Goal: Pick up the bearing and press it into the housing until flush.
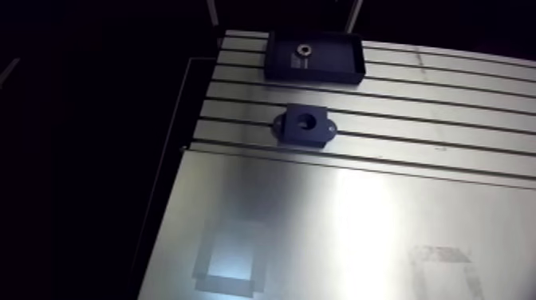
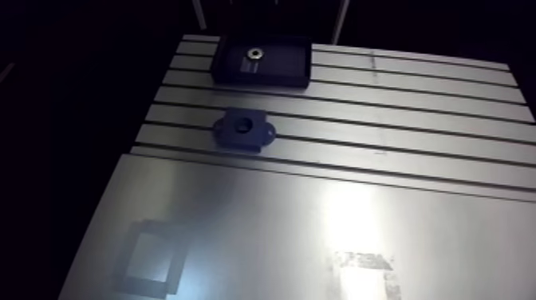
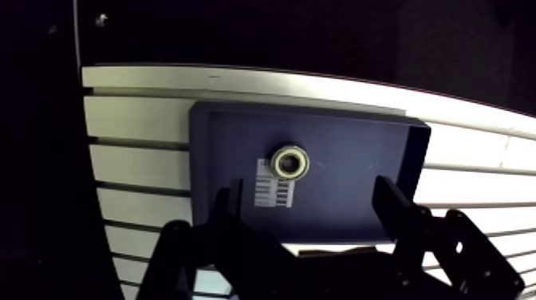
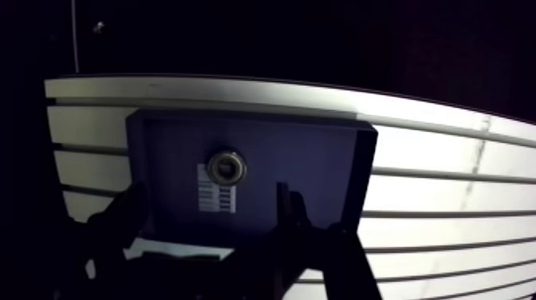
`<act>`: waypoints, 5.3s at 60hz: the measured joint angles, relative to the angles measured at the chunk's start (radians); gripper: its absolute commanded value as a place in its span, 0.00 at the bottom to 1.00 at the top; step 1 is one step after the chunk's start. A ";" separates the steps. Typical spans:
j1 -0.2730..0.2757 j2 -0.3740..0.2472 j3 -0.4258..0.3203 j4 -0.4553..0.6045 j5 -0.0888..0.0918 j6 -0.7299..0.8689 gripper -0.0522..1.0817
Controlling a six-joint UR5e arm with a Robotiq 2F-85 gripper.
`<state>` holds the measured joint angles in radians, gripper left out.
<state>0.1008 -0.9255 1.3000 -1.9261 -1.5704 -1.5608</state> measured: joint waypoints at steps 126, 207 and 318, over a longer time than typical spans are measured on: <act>0.006 0.040 0.092 -0.073 -0.004 0.061 0.32; 0.004 0.064 0.100 -0.105 -0.005 0.056 0.40; 0.007 0.073 0.103 -0.112 -0.006 0.051 0.50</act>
<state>0.1074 -0.8524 1.4029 -2.0380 -1.5761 -1.5103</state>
